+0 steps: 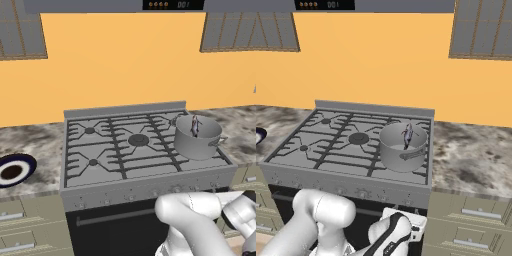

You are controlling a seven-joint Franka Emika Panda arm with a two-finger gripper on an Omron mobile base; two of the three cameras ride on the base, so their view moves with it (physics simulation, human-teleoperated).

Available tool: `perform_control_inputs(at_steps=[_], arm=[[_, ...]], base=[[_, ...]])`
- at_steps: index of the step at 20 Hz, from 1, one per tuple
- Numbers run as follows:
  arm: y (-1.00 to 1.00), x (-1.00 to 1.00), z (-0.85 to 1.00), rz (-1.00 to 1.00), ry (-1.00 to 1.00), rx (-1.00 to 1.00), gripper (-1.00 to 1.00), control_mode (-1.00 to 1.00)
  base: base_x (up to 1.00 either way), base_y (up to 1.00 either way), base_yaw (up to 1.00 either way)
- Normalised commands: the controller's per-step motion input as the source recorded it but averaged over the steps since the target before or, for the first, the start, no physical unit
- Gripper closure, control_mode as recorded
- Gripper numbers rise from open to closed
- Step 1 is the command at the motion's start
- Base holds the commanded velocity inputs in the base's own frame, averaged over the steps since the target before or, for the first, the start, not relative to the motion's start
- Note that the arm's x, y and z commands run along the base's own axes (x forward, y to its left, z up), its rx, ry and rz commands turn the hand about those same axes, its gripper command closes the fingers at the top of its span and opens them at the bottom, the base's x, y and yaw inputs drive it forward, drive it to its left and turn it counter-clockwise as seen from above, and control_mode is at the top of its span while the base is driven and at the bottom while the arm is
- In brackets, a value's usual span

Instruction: Retrieve the frozen meat and place it in the pot on a burner. Then turn the burner on.

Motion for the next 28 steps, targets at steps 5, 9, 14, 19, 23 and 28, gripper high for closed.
perform_control_inputs(at_steps=[5,9,14,19,23,28], arm=[[0.00,0.08,-0.04,0.00,-0.06,0.00,-1.00,-1.00],[0.00,0.06,-0.07,0.00,-0.01,0.00,-1.00,-1.00],[0.00,0.10,-0.01,0.00,-0.01,0.00,-1.00,-1.00],[-0.05,0.14,-0.05,0.00,-0.01,0.00,-1.00,-1.00],[0.00,0.05,-0.05,0.00,-0.03,0.00,-1.00,-1.00],[0.00,0.01,-0.01,0.00,-0.07,0.00,-1.00,-1.00]], base=[[0.00,0.00,0.00],[0.00,0.00,0.00],[0.00,0.00,0.00],[0.00,0.00,0.00],[0.00,0.00,0.00],[0.00,0.00,0.00]])
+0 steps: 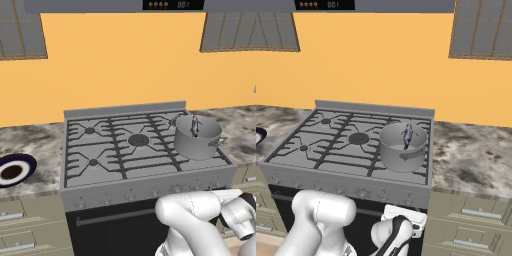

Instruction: Retrieve the frozen meat and place it in the pot on a burner. Then turn the burner on.

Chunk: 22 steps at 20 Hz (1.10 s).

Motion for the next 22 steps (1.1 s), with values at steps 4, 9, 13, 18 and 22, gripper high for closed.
perform_control_inputs(at_steps=[4,9,13,18,22], arm=[[0.00,0.01,-0.02,0.00,-0.07,0.00,-1.00,-1.00],[0.00,0.00,-0.14,0.00,-0.01,0.00,-1.00,-1.00],[0.00,0.02,-0.06,0.00,0.00,0.00,-1.00,-1.00],[0.00,0.11,0.00,0.00,0.00,0.00,-1.00,-1.00],[0.00,0.09,0.00,0.00,0.00,0.00,-1.00,-1.00]], base=[[0.00,0.00,0.00],[0.00,0.00,0.00],[0.00,0.00,0.00],[0.00,0.00,0.00],[0.00,0.00,0.00]])
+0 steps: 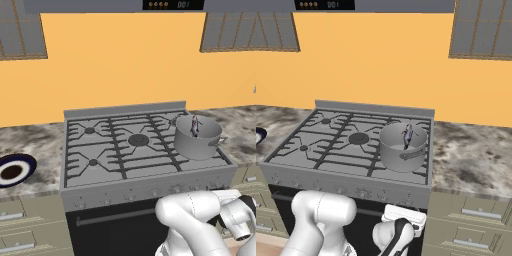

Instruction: Retrieve the frozen meat and place it in the pot on a burner. Then turn the burner on.

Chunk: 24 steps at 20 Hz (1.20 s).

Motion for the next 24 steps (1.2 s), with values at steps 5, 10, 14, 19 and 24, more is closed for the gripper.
perform_control_inputs(at_steps=[5,10,14,19,24], arm=[[0.00,0.00,0.00,0.00,0.00,0.00,-1.00,-1.00],[0.00,0.00,0.02,0.00,0.00,0.00,-1.00,-1.00],[0.00,0.00,0.06,0.00,0.00,0.00,-1.00,-1.00],[-0.02,0.00,0.00,0.00,0.00,0.00,-1.00,-1.00],[0.00,0.00,0.01,0.00,0.00,0.00,-1.00,-1.00]], base=[[0.00,0.00,0.00],[0.00,0.00,0.00],[0.00,0.00,0.00],[0.00,0.00,0.00],[0.00,0.00,0.00]])
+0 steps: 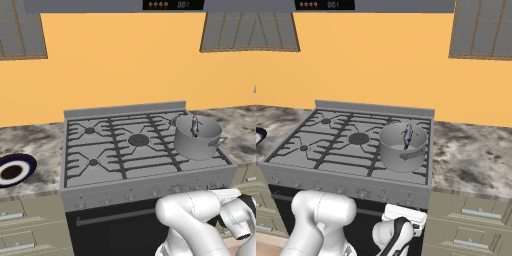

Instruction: Retrieve the frozen meat and place it in the pot on a burner. Then turn the burner on.

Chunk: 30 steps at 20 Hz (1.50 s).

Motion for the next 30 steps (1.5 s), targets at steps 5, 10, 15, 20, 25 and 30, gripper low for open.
perform_control_inputs(at_steps=[5,10,15,20,25,30], arm=[[0.00,0.02,0.10,0.00,0.03,0.00,-1.00,-1.00],[0.00,0.00,0.01,0.00,0.00,0.00,-1.00,-1.00],[0.00,0.00,0.00,0.00,0.00,0.00,1.00,-1.00],[0.00,0.00,0.00,0.00,0.00,0.00,1.00,-1.00],[0.00,0.00,0.00,0.00,0.00,0.00,1.00,-1.00],[0.00,0.00,0.00,0.01,0.01,-0.14,1.00,-1.00]], base=[[0.00,0.00,0.00],[0.00,0.00,0.00],[0.00,0.00,0.00],[0.00,0.00,0.00],[0.00,0.00,0.00],[0.00,0.00,0.00]])
